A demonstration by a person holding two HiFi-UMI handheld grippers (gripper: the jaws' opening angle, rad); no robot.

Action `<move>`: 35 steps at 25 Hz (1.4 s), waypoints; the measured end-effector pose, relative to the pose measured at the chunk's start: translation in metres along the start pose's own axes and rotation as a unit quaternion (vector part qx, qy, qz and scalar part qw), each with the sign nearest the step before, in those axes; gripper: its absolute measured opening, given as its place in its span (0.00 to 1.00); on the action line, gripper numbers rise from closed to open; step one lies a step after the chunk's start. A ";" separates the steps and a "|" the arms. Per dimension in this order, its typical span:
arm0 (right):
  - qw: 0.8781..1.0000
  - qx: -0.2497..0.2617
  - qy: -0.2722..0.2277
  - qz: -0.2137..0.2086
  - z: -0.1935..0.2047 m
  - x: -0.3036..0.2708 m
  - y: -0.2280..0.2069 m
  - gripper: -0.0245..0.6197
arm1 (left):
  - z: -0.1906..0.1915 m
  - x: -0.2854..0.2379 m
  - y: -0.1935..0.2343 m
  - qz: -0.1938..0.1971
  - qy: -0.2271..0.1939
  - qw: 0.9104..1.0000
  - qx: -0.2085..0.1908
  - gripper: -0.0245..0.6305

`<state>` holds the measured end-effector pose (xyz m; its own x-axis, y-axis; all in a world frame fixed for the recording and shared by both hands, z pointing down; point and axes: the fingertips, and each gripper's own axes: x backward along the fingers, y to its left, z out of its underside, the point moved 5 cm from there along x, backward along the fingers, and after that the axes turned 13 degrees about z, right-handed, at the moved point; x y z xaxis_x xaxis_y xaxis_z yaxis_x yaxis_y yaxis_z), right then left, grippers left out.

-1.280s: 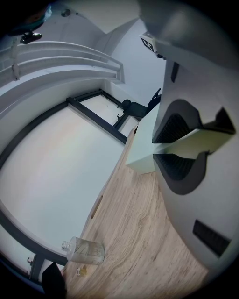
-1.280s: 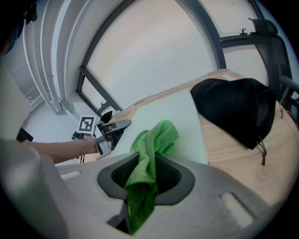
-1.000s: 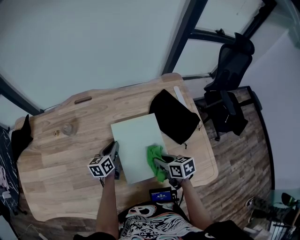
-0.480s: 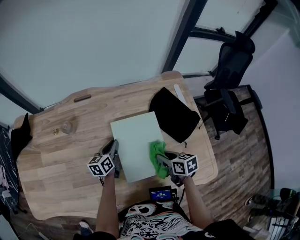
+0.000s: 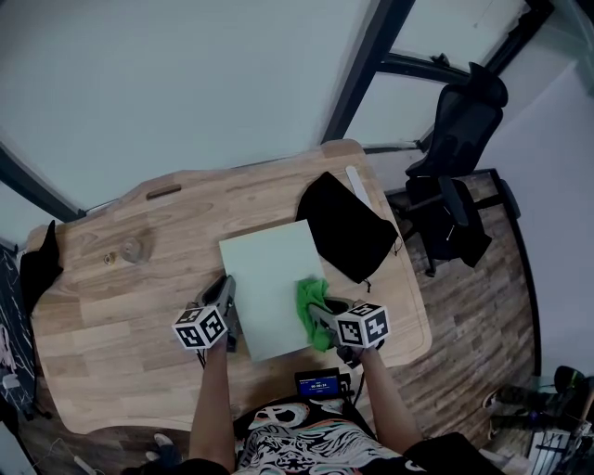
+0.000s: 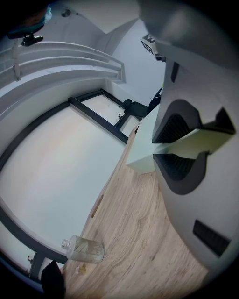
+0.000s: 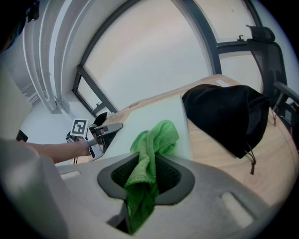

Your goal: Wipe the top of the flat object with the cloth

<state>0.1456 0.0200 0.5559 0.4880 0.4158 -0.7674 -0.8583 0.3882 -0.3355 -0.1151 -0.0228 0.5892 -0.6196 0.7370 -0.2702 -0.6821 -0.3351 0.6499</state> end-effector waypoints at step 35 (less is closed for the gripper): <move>0.998 0.025 -0.035 0.047 -0.078 -0.044 -0.011 0.18 | -0.001 0.000 -0.003 0.017 -0.004 1.000 0.007 0.14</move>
<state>0.1215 -0.0665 0.5511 0.4171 0.5075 -0.7540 -0.8926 0.3852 -0.2344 -0.1137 -0.0223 0.5866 -0.6396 0.7294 -0.2425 -0.6549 -0.3518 0.6688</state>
